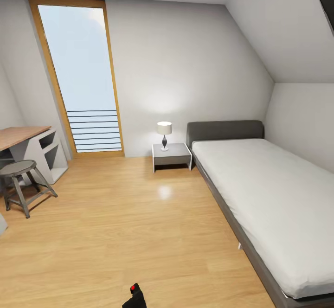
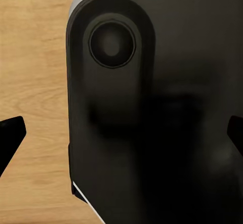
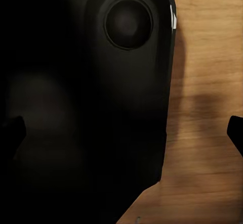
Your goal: Attach the digital camera to the camera tripod in the bedroom.
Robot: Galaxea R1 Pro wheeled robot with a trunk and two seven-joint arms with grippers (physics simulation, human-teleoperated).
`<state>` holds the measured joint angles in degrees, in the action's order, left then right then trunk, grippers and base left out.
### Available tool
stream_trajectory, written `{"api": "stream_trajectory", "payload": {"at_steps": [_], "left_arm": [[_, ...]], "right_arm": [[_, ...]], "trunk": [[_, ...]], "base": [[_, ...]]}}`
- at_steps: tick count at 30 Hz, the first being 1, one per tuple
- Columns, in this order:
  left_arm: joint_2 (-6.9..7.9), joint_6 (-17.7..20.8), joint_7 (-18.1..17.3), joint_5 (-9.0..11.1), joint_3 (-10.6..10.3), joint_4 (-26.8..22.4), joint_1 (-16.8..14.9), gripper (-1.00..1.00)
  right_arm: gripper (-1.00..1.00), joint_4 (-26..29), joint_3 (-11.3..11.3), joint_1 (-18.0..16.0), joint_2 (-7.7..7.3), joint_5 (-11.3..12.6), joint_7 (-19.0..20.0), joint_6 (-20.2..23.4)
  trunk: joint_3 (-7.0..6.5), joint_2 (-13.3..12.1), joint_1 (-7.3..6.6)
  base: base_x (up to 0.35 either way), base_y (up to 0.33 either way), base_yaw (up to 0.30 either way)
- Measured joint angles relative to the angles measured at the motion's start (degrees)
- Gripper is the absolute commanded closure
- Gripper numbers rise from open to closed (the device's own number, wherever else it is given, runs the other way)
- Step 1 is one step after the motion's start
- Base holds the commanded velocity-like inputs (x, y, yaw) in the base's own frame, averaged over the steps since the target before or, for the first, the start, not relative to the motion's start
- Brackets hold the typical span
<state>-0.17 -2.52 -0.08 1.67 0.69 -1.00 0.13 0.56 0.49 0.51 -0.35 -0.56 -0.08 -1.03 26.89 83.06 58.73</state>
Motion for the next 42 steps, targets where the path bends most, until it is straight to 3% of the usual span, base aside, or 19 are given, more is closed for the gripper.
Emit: {"api": "stream_trajectory", "payload": {"at_steps": [17,42], "left_arm": [[0.00,0.0,0.0,0.0,0.0,0.0,0.0,-1.00],[0.09,0.0,0.0,0.1,0.0,0.0,0.0,-1.00]], "right_arm": [[-1.00,0.0,0.1,0.0,0.01,-0.1,0.0,0.0],[-1.00,0.0,0.0,0.0,0.14,-0.1,0.2,0.2]], "trunk": [[0.00,0.0,-0.01],[0.00,0.0,-0.02]], "base": [[0.012,0.000,0.000],[0.188,-0.117,0.000]]}}
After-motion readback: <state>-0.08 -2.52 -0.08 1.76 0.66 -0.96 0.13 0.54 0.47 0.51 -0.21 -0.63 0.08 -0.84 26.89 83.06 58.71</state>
